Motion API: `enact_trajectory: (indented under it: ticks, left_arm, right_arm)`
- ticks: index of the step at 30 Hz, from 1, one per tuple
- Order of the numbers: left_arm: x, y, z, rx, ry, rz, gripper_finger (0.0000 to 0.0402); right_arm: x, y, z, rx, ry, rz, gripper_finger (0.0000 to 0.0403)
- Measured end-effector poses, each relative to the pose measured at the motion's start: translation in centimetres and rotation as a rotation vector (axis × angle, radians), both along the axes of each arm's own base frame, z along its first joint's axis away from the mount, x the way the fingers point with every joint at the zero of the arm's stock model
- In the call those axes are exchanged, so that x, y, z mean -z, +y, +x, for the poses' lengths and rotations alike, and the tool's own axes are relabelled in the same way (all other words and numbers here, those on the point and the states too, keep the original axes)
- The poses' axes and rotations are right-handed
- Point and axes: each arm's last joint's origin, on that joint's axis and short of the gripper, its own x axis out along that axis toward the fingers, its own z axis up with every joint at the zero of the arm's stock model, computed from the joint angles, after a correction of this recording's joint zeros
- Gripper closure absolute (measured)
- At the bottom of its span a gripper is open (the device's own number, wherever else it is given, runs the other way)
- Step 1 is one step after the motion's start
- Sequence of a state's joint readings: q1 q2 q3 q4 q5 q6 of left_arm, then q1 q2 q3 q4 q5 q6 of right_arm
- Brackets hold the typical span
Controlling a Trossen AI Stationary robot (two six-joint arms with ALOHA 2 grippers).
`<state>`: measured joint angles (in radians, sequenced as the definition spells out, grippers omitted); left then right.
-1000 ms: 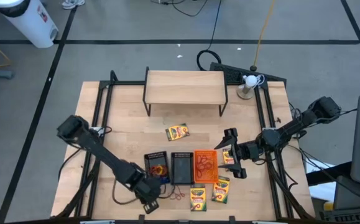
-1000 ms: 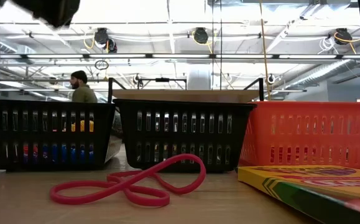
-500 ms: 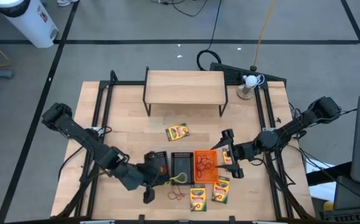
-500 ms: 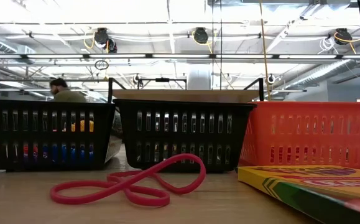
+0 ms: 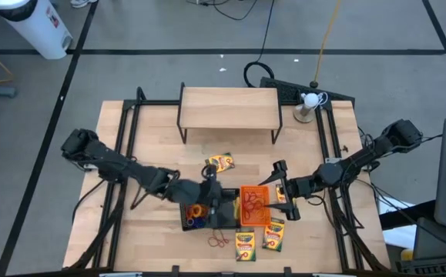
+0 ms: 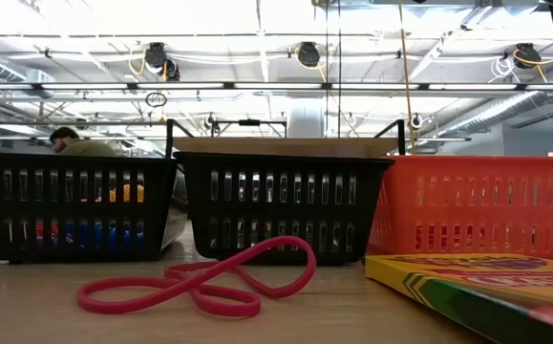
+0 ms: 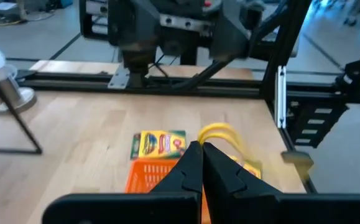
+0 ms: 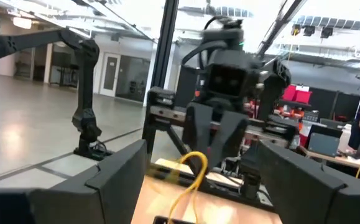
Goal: Pick & Place Office Desk Supplies
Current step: Put the yellow rubber band into the orange bin
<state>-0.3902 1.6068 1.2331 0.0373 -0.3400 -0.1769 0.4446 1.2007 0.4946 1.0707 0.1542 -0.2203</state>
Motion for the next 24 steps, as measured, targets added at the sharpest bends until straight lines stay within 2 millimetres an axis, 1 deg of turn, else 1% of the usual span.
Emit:
enact_trajectory:
  ticks: [5,10,21,24]
  left_arm:
    - [-0.2,1.5,1.3,0.061,-0.062,-0.005,0.0401]
    - [-0.8,2.3,1.8,0.124,-0.127,-0.002,0.0401]
    - [-1.1,3.2,2.1,0.113,-0.161,0.006,0.0401]
    - [-1.3,3.3,2.2,0.12,-0.182,0.016,0.0401]
  right_arm:
    - [0.1,-0.1,0.1,0.005,0.011,-0.004,0.0115]
    - [0.4,-0.6,0.4,0.019,0.046,0.019,0.0115]
    - [0.9,-1.8,1.0,0.052,0.122,0.101,0.0115]
    - [1.1,-2.4,1.2,0.013,0.161,0.156,0.0115]
